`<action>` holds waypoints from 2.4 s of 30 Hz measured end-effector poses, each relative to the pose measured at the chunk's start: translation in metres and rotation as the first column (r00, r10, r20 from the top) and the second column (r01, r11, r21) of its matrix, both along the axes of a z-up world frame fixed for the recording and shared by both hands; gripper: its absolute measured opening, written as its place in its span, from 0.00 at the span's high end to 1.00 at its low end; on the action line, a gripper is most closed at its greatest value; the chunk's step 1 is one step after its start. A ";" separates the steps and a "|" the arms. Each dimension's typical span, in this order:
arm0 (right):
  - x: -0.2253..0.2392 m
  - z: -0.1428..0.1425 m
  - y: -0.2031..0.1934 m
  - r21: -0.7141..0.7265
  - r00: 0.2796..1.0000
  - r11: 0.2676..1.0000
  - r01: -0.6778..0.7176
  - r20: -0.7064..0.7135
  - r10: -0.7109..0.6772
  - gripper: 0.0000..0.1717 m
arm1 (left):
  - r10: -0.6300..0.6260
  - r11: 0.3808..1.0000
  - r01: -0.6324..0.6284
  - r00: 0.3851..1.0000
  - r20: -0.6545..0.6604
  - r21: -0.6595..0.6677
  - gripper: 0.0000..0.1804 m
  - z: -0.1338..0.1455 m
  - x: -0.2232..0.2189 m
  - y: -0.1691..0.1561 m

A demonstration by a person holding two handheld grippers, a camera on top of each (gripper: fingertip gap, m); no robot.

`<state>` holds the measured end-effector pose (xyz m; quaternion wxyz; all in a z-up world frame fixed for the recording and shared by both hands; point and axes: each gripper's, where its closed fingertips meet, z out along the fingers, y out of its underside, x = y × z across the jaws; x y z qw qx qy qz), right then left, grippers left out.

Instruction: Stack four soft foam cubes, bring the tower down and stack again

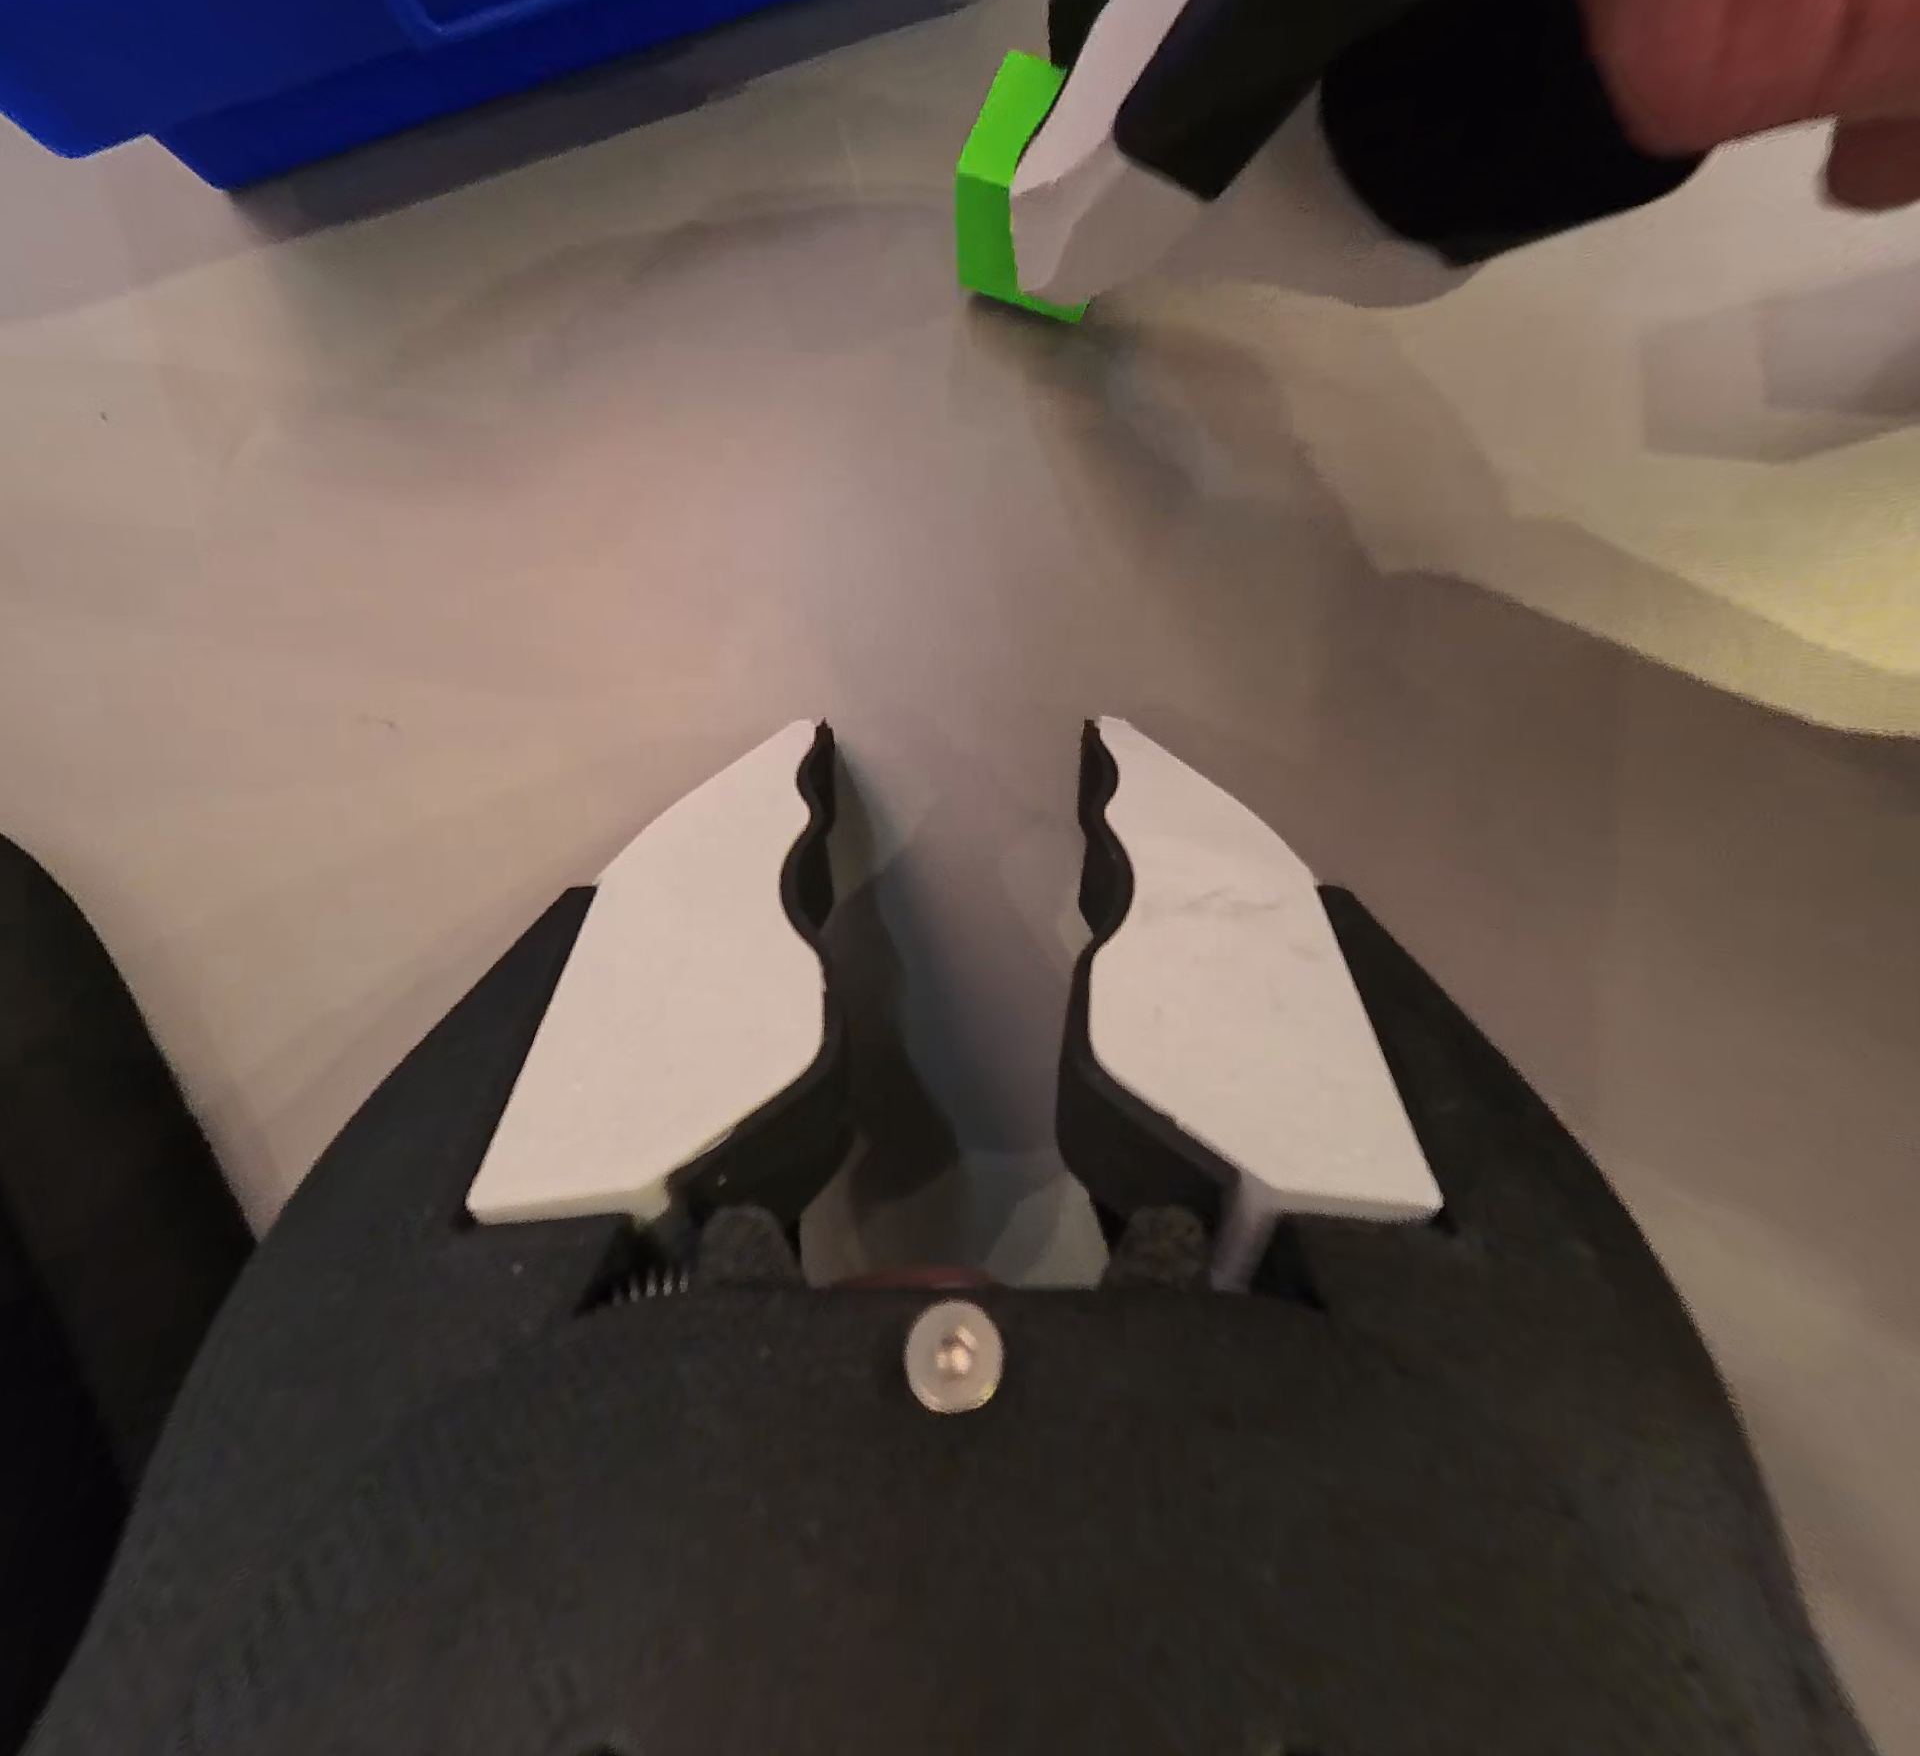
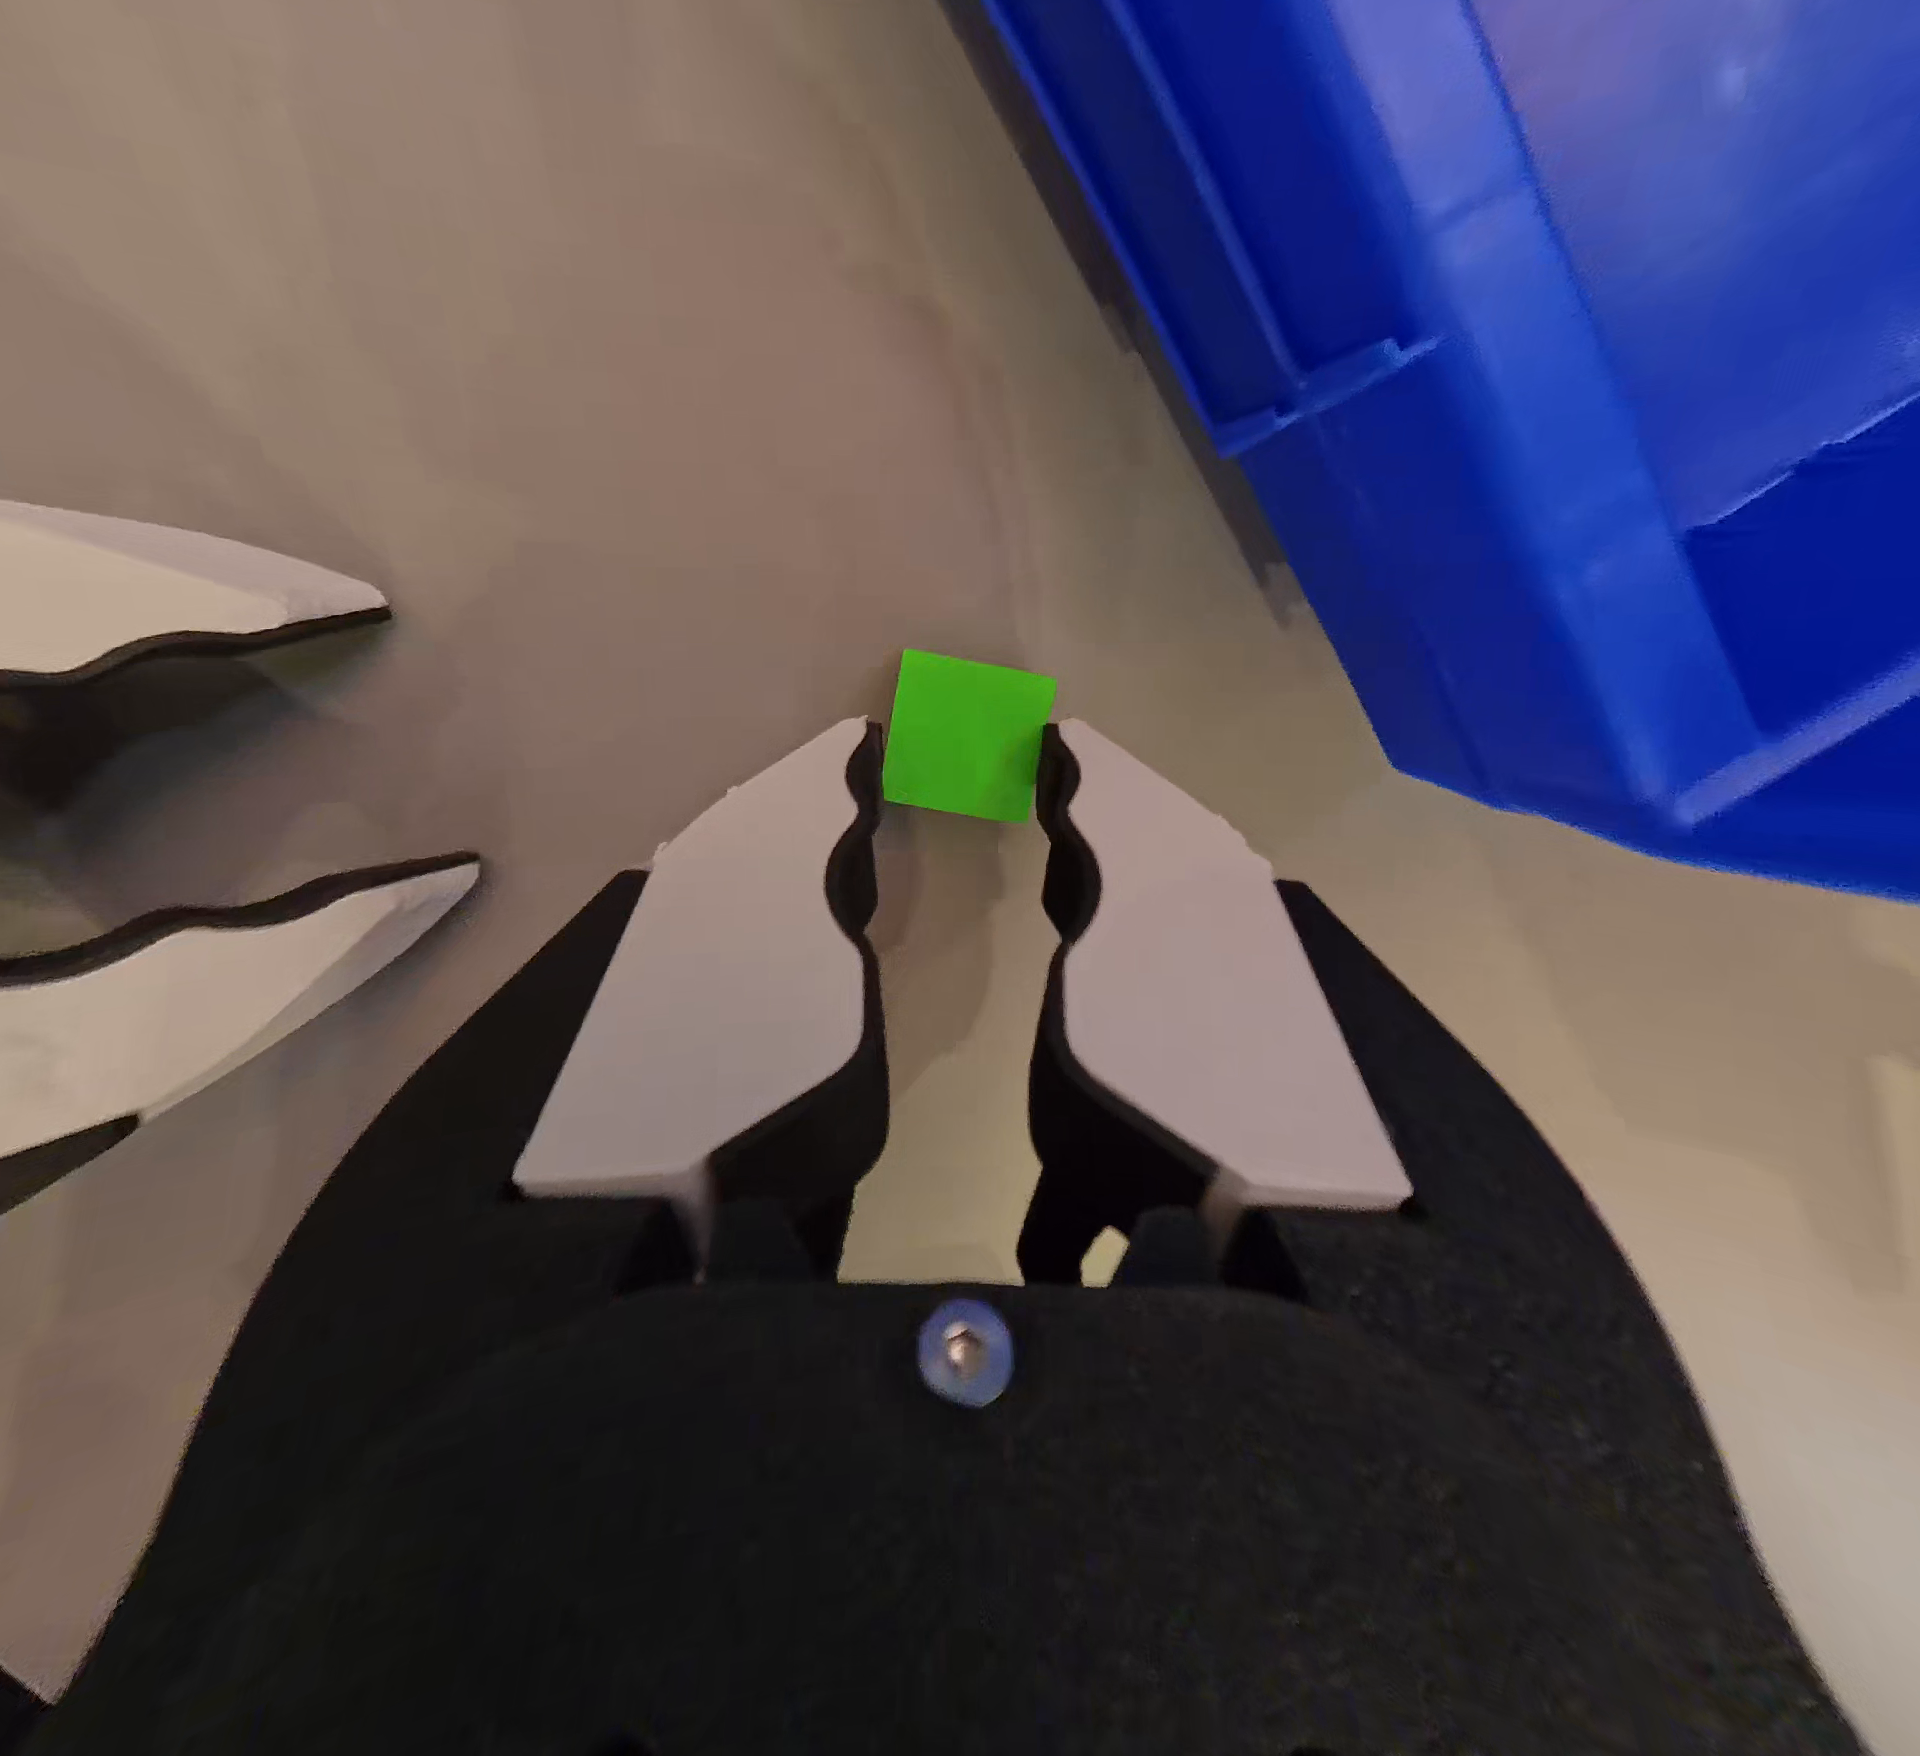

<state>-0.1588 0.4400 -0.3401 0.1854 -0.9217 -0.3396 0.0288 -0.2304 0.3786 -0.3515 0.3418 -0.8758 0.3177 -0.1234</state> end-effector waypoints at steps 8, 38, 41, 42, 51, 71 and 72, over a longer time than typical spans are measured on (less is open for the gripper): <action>0.050 0.103 -0.065 0.078 0.987 0.986 -0.150 -0.049 0.154 0.84 | -0.004 1.000 0.004 1.000 -0.002 -0.003 0.75 -0.001 0.002 -0.001; 0.161 0.082 -0.144 -0.008 0.977 0.977 -0.212 0.020 0.212 0.84 | -0.015 1.000 0.015 1.000 -0.002 -0.002 0.76 -0.001 0.008 -0.002; 0.163 0.080 -0.144 -0.012 0.977 0.978 -0.210 0.029 0.210 0.84 | -0.015 1.000 0.015 1.000 -0.002 -0.002 0.76 -0.001 0.008 -0.002; 0.162 0.080 -0.144 -0.014 0.977 0.977 -0.212 0.024 0.212 0.84 | -0.015 1.000 0.015 1.000 -0.002 -0.002 0.76 -0.001 0.008 -0.002; 0.161 0.074 -0.143 -0.024 0.976 0.977 -0.214 0.026 0.215 0.84 | -0.016 1.000 0.016 1.000 -0.002 -0.002 0.76 -0.001 0.008 -0.002; 0.163 0.074 -0.142 -0.023 0.974 0.974 -0.224 0.014 0.224 0.83 | -0.021 1.000 0.021 1.000 -0.002 -0.001 0.76 -0.001 0.008 -0.002; 0.163 0.074 -0.142 -0.023 0.974 0.973 -0.228 0.013 0.228 0.83 | -0.022 1.000 0.022 1.000 -0.002 -0.001 0.76 -0.001 0.008 -0.002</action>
